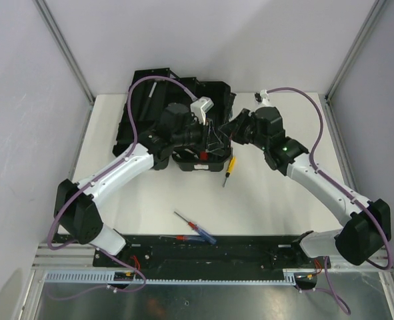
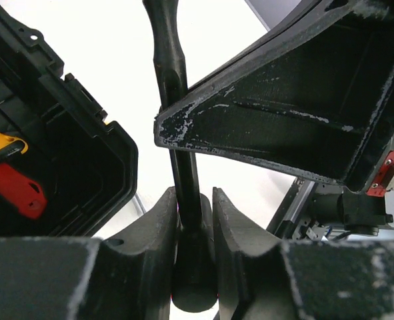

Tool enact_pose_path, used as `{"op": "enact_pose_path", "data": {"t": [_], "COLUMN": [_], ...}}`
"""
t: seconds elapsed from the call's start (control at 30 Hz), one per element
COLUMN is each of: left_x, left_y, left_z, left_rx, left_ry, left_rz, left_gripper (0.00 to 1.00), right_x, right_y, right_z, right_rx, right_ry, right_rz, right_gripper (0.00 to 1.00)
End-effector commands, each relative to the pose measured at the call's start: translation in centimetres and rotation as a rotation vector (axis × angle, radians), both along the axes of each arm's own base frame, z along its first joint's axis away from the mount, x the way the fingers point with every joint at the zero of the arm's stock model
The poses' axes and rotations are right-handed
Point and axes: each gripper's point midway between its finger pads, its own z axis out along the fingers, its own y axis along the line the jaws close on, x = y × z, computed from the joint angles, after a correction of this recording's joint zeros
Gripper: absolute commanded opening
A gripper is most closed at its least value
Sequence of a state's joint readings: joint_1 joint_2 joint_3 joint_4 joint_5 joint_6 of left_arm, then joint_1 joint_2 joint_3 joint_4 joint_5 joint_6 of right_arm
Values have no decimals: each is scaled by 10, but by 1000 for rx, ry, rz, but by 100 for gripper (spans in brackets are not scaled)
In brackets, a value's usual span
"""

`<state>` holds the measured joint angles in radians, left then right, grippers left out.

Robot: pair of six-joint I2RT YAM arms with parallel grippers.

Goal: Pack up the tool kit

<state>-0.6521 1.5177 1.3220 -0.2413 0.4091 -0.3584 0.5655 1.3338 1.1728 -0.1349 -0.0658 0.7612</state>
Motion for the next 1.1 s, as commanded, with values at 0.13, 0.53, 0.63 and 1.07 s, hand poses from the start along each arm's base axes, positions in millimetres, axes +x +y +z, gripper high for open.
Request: {"op": "enact_pose_path", "data": {"t": [0.13, 0.53, 0.63, 1.07], "left_x": [18, 60, 76, 143], "left_y": [8, 98, 138, 229], "left_z": [23, 72, 75, 44], "left_rx": [3, -28, -29, 30], "left_ry": [-123, -186, -175, -76], "left_rz": [75, 290, 358, 505], "left_gripper": [0, 0, 0, 0], "right_x": [-8, 3, 5, 8], "right_y": [10, -44, -56, -65], "right_z": [30, 63, 59, 22], "right_rx": [-15, -26, -46, -87], "right_ry": [-87, -173, -160, -32], "right_rz": [27, -164, -192, -194], "right_gripper": [46, 90, 90, 87]}}
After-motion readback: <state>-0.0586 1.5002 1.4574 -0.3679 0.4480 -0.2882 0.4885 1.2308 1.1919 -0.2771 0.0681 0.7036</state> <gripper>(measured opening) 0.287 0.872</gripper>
